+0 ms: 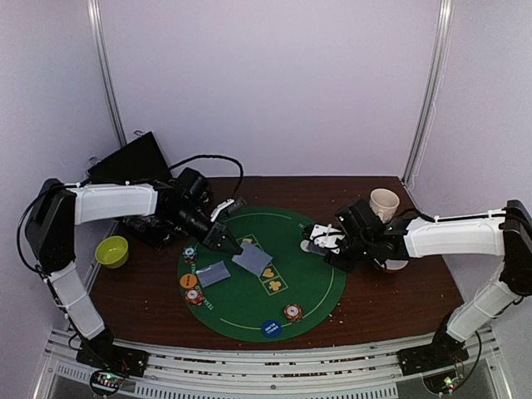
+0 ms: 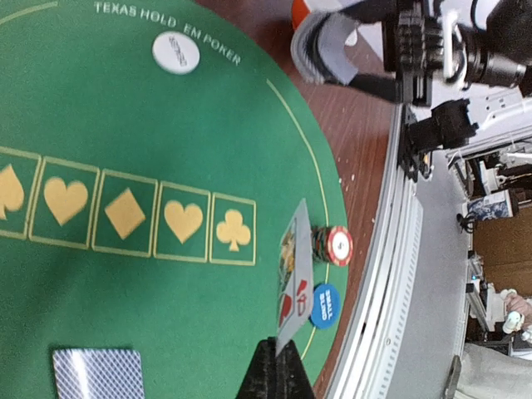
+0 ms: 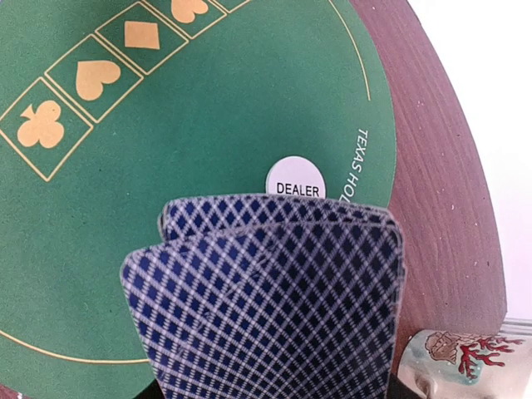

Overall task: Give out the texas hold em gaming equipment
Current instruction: Distribute the poker card in the small blind area.

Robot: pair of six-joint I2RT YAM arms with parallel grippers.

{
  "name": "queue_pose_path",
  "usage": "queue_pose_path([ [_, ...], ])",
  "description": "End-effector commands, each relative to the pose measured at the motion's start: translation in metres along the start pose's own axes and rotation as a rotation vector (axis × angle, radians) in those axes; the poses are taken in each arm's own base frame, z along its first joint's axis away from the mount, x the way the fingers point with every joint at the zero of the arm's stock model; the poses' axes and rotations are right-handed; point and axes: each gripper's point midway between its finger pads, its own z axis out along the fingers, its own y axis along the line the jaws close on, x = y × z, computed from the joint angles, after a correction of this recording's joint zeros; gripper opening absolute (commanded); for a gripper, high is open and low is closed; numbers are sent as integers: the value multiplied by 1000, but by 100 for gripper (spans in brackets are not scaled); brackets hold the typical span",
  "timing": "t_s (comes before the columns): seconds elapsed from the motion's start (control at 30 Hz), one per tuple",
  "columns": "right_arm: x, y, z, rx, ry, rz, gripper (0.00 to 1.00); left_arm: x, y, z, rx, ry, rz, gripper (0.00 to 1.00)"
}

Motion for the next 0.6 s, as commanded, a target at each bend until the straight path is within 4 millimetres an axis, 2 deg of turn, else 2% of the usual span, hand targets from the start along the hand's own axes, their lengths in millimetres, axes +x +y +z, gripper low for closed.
queue_pose_path([
  [0.0,-5,-8,-8,15,-6,-20,51,51,-13,-1,-16,140,14,0],
  [0.2,-8,-7,-12,5,-26,-19,51,81,-43,19,46,240,28,0],
  [0.4,-12,-7,-20,4,-56,-23,51,107,-33,21,-6,313,-10,0],
  [0.57,-12,-2,-19,-10,-60,-32,51,125,-50,22,34,347,-19,0],
])
